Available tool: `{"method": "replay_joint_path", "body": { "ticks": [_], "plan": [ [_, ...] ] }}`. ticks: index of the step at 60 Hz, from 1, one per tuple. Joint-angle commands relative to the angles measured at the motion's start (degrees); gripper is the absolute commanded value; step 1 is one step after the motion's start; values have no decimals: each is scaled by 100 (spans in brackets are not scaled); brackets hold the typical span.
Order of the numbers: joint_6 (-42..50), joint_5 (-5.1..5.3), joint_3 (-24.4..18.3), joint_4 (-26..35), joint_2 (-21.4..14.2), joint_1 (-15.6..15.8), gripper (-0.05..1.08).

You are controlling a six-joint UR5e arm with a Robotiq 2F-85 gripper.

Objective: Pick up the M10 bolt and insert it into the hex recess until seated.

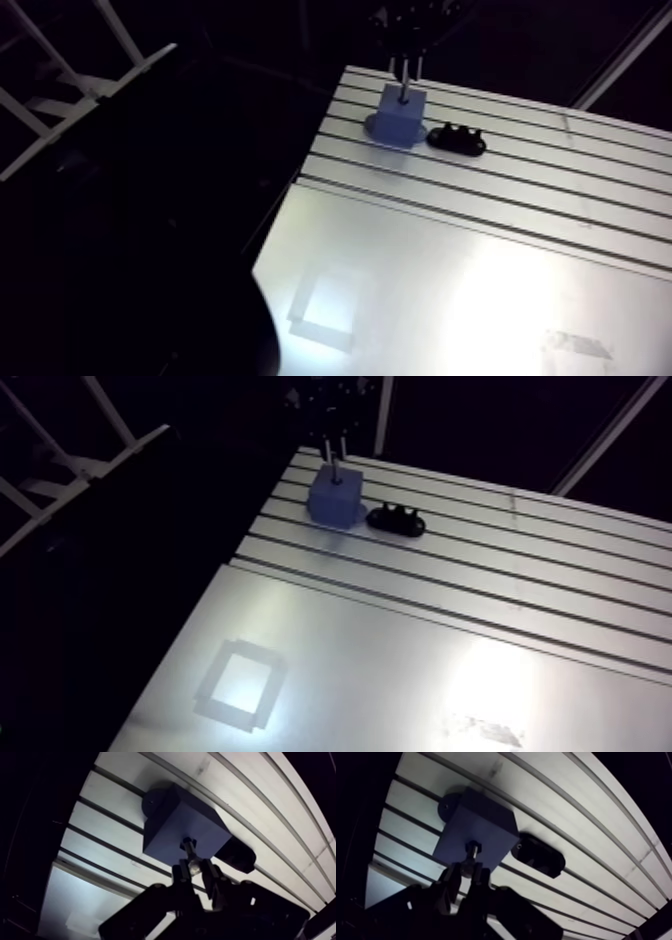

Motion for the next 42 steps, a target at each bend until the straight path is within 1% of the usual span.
{"method": "replay_joint_path", "body": {
  "ticks": [1,42],
  "plan": [
    [-8,8,-5,-29,26,-7,103],
    [1,8,29,-47,26,-7,103]
  ]
}}
